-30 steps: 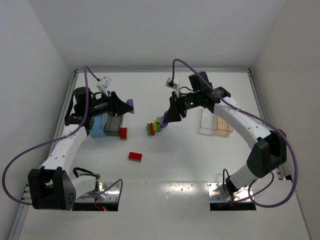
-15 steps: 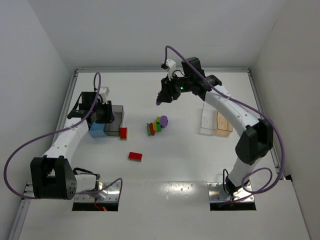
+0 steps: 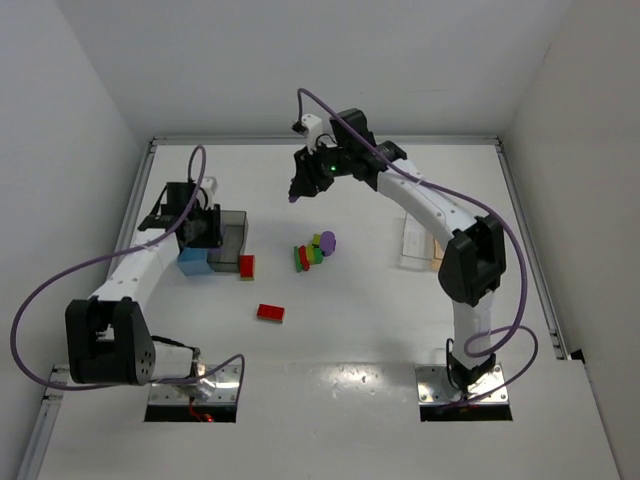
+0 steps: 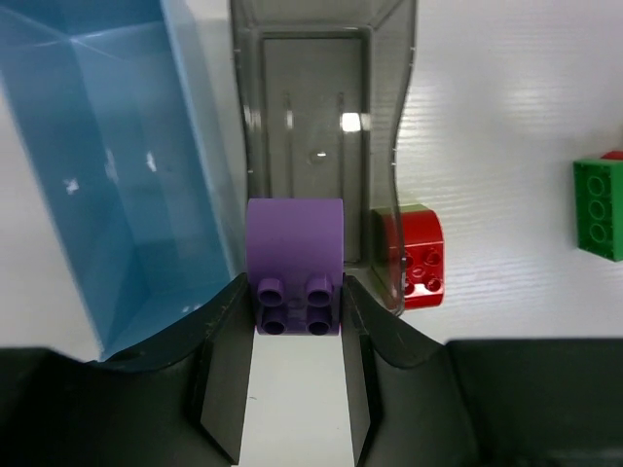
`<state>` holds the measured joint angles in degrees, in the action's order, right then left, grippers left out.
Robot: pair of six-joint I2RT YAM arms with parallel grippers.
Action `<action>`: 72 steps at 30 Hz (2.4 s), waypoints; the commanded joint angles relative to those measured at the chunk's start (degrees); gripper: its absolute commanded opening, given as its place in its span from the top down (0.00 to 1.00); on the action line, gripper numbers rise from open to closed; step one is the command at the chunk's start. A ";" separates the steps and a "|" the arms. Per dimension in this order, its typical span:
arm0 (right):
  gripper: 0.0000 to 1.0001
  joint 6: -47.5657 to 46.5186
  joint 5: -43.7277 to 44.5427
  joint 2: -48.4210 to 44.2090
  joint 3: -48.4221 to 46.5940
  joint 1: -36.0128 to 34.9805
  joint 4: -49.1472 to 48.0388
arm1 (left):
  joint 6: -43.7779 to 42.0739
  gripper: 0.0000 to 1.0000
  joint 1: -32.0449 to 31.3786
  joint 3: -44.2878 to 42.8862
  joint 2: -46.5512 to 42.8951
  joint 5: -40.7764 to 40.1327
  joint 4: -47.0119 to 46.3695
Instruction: Sort the legos into containers by color
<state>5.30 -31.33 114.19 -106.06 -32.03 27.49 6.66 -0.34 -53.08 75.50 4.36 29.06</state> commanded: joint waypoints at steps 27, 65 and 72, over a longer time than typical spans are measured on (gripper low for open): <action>0.99 24.14 -3.74 14.22 -20.77 -3.56 -24.58 | 1.17 0.80 10.36 1.75 -0.01 -5.77 -2.08; 0.94 34.95 1.53 33.02 -26.65 -18.77 -41.81 | 10.75 0.19 30.22 -2.99 -24.53 3.10 -1.55; 0.92 31.01 7.42 35.49 -28.59 -21.23 -39.35 | 10.83 0.19 33.47 -3.52 -22.42 9.69 -1.02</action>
<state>39.79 -27.92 150.43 -130.98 -53.01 -9.67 16.75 31.92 -54.52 53.12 9.89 28.16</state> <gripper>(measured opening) 0.372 0.811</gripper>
